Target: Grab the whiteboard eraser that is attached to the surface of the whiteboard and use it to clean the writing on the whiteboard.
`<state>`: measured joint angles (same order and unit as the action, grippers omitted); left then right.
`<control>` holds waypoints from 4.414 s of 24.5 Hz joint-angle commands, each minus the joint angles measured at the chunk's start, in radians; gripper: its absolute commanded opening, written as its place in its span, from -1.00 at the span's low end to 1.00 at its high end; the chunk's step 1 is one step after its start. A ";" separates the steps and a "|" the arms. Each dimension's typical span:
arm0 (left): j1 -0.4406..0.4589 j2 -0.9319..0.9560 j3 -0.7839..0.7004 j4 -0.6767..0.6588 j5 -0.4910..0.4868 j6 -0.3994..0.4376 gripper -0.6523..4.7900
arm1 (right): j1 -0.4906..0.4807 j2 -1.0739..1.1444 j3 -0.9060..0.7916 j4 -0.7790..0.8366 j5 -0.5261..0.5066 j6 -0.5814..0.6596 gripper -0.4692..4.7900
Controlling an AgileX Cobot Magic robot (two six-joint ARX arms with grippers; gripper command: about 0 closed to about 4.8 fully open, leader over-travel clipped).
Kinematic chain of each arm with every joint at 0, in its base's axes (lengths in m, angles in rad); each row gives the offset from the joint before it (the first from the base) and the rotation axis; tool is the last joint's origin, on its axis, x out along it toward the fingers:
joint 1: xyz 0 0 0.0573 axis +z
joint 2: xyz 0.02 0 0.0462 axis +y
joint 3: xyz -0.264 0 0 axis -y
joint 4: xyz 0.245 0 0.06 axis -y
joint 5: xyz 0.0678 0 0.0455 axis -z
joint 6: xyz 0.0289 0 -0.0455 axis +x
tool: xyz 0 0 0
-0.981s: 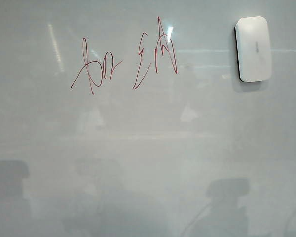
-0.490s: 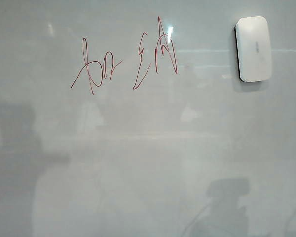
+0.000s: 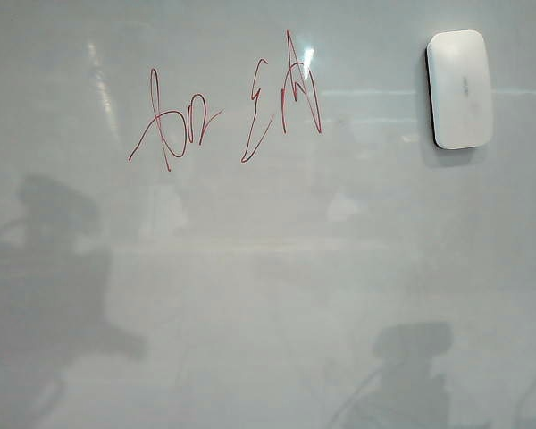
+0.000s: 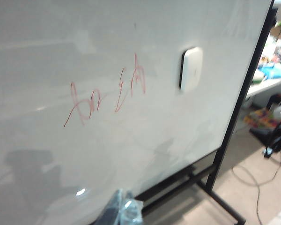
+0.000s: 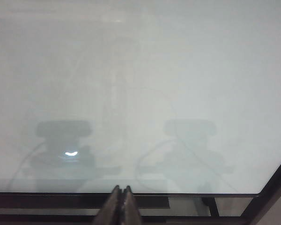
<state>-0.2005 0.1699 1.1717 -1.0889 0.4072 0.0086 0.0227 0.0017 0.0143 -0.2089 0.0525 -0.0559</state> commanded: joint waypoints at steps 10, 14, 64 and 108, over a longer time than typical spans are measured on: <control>0.005 -0.002 -0.277 0.225 -0.021 0.005 -0.78 | 0.001 -0.001 0.005 0.003 0.005 -0.001 -0.82; 0.005 -0.002 -0.327 0.271 0.002 -0.092 -0.78 | 0.001 -0.001 0.005 0.003 0.005 -0.001 -0.82; 0.005 -0.002 -0.344 0.178 0.020 -0.087 -0.78 | 0.084 1.068 0.564 0.909 0.042 -0.017 -0.57; 0.005 -0.003 -0.344 0.216 -0.056 -0.083 -0.78 | 0.278 1.390 0.650 1.004 0.130 -0.076 -0.30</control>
<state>-0.1951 0.1658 0.8253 -0.8867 0.3550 -0.0795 0.2768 1.4075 0.6598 0.8127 0.1383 -0.1318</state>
